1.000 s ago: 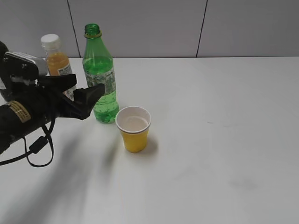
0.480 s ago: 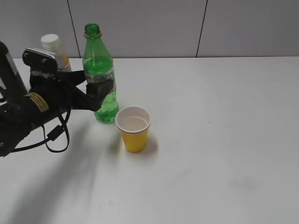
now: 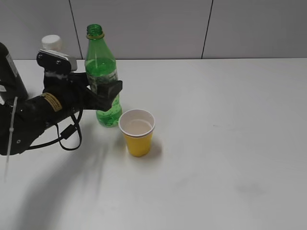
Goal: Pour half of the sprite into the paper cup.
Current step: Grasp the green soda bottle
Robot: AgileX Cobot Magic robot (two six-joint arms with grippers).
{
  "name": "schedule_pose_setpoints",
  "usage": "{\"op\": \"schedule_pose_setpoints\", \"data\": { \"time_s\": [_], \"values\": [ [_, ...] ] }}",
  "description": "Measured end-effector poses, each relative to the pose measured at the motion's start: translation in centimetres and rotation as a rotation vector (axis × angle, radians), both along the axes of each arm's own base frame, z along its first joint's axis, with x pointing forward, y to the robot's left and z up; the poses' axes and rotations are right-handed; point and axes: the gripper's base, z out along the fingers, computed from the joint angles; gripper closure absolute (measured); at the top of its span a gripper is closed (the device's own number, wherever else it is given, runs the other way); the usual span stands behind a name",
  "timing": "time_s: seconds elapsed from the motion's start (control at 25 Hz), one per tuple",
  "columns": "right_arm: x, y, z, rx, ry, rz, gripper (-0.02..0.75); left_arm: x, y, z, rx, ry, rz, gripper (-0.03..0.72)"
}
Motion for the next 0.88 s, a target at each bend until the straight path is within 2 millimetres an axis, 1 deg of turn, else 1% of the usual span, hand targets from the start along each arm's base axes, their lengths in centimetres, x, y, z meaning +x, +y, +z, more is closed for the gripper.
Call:
{"op": "schedule_pose_setpoints", "data": {
  "time_s": [0.12, 0.28, 0.52, 0.68, 0.76, 0.88],
  "values": [
    [0.0, 0.0, 0.0, 0.000, 0.000, 0.000, 0.156, 0.5, -0.2, -0.5, -0.003, 0.004, 0.001, 0.003],
    [0.0, 0.0, 0.0, 0.000, 0.000, 0.000, 0.156, 0.8, -0.3, -0.8, -0.048, -0.023, 0.008, 0.006],
    [0.0, 0.0, 0.0, 0.000, 0.000, 0.000, 0.156, 1.4, -0.5, -1.6, -0.059, -0.033, 0.008, 0.015],
    [0.0, 0.0, 0.0, 0.000, 0.000, 0.000, 0.156, 1.6, -0.6, -1.7, -0.063, -0.041, 0.007, 0.023],
    [0.0, 0.0, 0.0, 0.000, 0.000, 0.000, 0.156, 1.6, -0.6, -1.7, -0.063, -0.042, 0.007, 0.034],
    [0.0, 0.0, 0.0, 0.000, 0.000, 0.000, 0.156, 1.7, -0.6, -1.7, -0.065, -0.045, 0.007, 0.077]
  ]
}}
